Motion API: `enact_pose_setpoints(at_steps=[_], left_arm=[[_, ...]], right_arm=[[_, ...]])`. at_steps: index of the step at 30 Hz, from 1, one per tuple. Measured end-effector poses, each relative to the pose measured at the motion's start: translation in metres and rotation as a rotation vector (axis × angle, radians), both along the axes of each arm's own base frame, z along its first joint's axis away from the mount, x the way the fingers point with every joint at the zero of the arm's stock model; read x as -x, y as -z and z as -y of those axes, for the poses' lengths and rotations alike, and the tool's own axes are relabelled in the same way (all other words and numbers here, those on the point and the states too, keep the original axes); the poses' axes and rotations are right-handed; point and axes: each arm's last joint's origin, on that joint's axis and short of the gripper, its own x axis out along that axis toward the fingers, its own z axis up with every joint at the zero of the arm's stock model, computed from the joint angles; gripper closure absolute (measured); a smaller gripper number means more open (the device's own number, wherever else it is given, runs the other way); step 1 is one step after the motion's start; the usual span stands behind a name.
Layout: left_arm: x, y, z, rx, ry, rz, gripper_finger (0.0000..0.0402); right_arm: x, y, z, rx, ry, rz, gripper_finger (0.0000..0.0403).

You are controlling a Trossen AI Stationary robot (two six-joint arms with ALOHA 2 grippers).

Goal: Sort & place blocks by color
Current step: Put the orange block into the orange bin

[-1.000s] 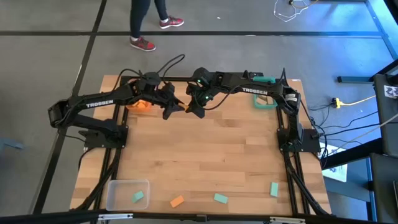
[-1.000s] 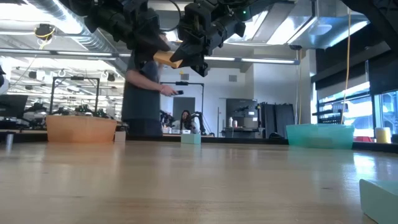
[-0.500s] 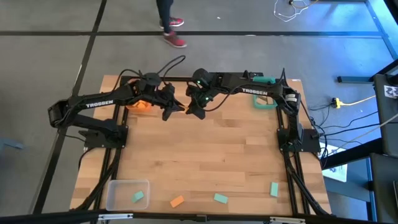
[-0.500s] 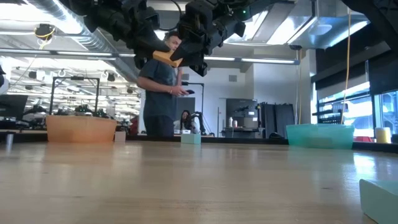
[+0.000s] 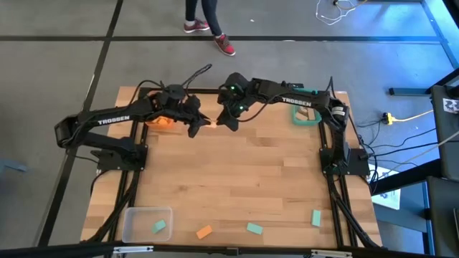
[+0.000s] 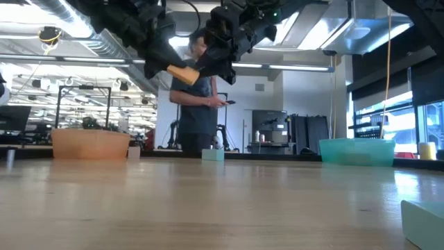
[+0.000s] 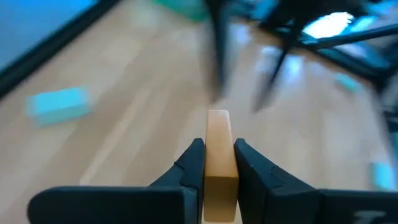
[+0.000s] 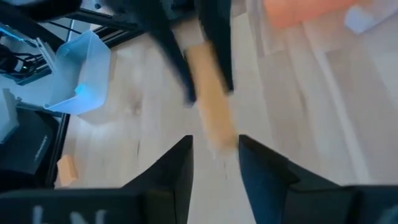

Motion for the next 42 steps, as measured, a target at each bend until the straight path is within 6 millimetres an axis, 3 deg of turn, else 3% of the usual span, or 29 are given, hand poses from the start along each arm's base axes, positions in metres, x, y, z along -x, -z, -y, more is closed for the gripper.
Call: enact_pose_setpoints(at_steps=[5, 11, 16, 21, 32, 42], left_arm=[[0.013, 0.0, -0.005, -0.045, -0.155, -0.083, 0.0353], [0.044, 0.004, -0.009, -0.11, -0.475, -0.307, 0.0353], [0.073, 0.009, -0.011, -0.108, -0.754, -0.494, 0.0353], [0.09, 0.02, -0.016, -0.072, -0.915, -0.637, 0.0353], [0.112, 0.073, -0.029, 0.035, -1.056, -0.711, 0.0353], [0.123, 0.094, -0.038, 0.086, -1.062, -0.648, 0.0344]], right_arm=[[0.012, -0.018, 0.009, 0.067, 0.078, 0.015, 0.0278], [0.029, -0.036, 0.016, 0.113, 0.143, 0.015, 0.0277], [0.037, -0.037, 0.017, 0.117, 0.147, -0.033, 0.0277], [0.039, -0.035, 0.016, 0.121, 0.141, -0.063, 0.0277], [0.039, -0.035, 0.016, 0.138, 0.126, -0.053, 0.0277], [0.039, -0.035, 0.016, 0.138, 0.126, -0.053, 0.0277]])
